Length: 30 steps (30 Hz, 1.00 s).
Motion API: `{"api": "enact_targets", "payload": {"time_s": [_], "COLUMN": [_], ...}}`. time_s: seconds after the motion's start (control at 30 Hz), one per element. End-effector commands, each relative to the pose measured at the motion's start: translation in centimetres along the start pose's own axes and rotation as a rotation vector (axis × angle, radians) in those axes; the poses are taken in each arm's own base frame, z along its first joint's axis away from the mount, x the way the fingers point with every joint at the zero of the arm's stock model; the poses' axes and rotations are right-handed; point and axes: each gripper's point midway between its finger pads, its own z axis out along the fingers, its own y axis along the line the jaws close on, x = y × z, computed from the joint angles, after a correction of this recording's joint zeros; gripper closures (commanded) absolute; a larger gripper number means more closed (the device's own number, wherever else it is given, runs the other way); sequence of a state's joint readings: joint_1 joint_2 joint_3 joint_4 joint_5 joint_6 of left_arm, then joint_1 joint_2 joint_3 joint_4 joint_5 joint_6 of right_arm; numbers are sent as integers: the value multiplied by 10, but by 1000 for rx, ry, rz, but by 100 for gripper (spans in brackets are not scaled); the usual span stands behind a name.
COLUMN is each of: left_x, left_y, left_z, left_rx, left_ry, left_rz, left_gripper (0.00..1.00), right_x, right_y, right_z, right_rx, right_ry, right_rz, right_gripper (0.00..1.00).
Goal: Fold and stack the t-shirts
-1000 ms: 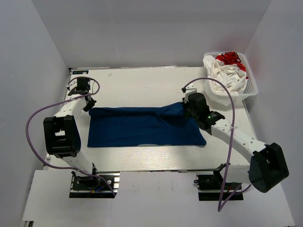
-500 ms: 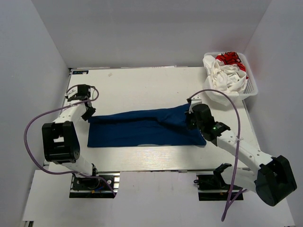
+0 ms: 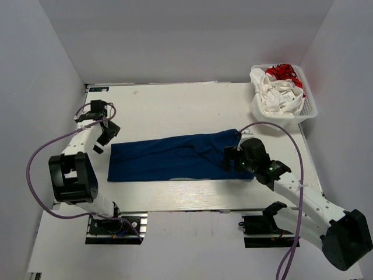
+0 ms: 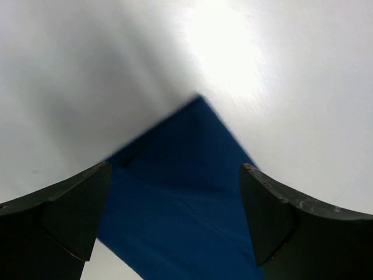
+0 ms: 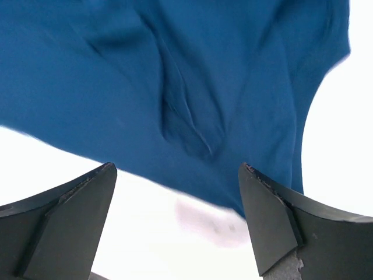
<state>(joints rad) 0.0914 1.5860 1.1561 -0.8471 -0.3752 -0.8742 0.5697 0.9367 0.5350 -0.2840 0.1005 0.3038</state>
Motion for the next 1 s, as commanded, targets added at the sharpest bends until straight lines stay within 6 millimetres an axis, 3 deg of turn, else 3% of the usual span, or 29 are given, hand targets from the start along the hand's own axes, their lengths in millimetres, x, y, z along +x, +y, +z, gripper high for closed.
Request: {"api": "enact_targets", "payload": {"time_s": [0.0,0.03,0.1,0.13,0.3,0.5,0.63,0.73,0.77,0.87,0.9,0.97], "left_x": [-1,-3,20,26,63,87,95,95,95,92,92,89], "left_y": [-74,-77,-86,-86,-64,-39,-32,-32,-32,-32,-29,-32], "left_z": [-49,-49,-50,-45,-5,28,39,39,39,37,38,37], "left_rx": [459,484,574,576,460,332,287,287,287,287,275,281], "left_ry": [23,-3,69,85,178,235,267,267,267,252,251,244], "left_rz": [72,80,124,137,177,208,242,242,242,240,251,249], "left_gripper": [0,0,0,0,0,0,0,0,0,0,0,0], "right_x": [-65,-73,-86,-80,-86,-70,-53,-43,-40,-35,-38,-36], "right_y": [26,29,42,51,60,84,84,82,81,84,86,85], "right_z": [-4,-1,2,11,55,83,98,104,105,105,104,103], "right_rx": [-98,-108,-163,-205,-234,-370,-385,-379,-377,-385,-384,-363], "right_ry": [-197,-225,-241,-201,-128,-37,29,58,66,80,68,72], "right_rz": [0,-7,-39,-53,-110,-173,-177,-183,-182,-166,-165,-166], "right_gripper": [10,10,10,10,10,10,10,22,39,69,84,95]}}
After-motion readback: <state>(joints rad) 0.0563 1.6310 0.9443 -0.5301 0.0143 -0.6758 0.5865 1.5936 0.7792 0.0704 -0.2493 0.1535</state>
